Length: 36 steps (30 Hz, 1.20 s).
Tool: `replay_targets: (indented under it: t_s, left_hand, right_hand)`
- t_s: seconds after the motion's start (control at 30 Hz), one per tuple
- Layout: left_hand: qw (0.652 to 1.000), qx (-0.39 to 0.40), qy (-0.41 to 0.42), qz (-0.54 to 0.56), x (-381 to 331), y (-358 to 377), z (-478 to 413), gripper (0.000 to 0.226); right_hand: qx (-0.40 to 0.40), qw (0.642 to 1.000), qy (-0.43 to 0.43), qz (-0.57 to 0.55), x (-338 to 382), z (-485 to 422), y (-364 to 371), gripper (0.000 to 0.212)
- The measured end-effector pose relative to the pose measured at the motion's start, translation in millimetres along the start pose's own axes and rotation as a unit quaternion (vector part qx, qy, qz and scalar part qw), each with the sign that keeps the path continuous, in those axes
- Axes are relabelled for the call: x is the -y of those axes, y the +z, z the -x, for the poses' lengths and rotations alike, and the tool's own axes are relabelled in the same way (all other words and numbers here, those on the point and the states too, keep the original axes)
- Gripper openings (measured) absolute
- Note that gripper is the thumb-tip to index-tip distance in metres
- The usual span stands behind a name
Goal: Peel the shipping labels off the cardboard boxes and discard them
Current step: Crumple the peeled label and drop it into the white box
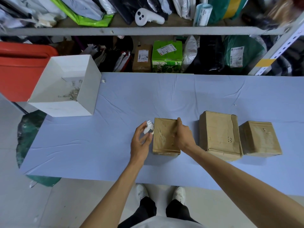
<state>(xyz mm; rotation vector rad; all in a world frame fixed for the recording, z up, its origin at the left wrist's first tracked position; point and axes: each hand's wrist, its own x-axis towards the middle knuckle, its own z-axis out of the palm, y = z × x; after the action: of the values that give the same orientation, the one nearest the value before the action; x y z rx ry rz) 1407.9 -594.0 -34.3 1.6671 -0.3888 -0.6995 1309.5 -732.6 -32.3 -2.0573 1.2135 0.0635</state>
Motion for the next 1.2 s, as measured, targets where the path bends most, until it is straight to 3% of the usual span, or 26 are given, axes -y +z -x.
replay_targets:
  t_s: [0.13, 0.27, 0.37, 0.47, 0.53, 0.6, 0.7, 0.83, 1.0, 1.2]
  left_hand:
    - [1.0, -0.014, -0.002, -0.004, -7, -6, -7, 0.043]
    - [0.998, -0.023, -0.013, -0.054, -14, -6, -15, 0.04]
    - [0.999, -0.019, 0.0, -0.03, -19, -7, -21, 0.038]
    - [0.999, -0.033, -0.007, -0.01, -26, -4, -23, 0.032]
    - [0.999, -0.038, -0.003, -0.025, -30, 0, -24, 0.029]
    - [0.999, -0.039, 0.014, -0.035, -34, 4, -25, 0.025]
    - [0.997, -0.045, 0.042, -0.048, -41, 9, -26, 0.016]
    - [0.994, -0.067, 0.057, -0.06, -50, 12, -27, 0.017]
    - [0.994, -0.079, 0.055, -0.06, -55, 16, -26, 0.009]
    - [0.996, -0.06, 0.055, -0.044, -62, 22, -18, 0.015]
  right_hand:
    - [0.031, 0.999, 0.021, 0.029, 2, -3, -4, 0.064]
    - [0.023, 0.997, 0.033, 0.066, -3, -7, -7, 0.054]
    - [0.016, 0.993, 0.026, 0.114, 5, -11, -13, 0.041]
    - [-0.011, 0.988, 0.011, 0.153, 18, -9, -18, 0.044]
    - [-0.036, 0.995, -0.011, 0.09, 24, -9, -19, 0.052]
    - [-0.048, 0.996, -0.054, -0.051, 31, -5, -22, 0.055]
    - [-0.031, 0.969, -0.145, -0.196, 41, 7, -28, 0.05]
    - [-0.021, 0.957, -0.192, -0.218, 47, 15, -34, 0.041]
    - [-0.055, 0.96, -0.181, -0.206, 45, 16, -40, 0.011]
    - [-0.068, 0.953, -0.14, -0.26, 42, 12, -42, 0.009]
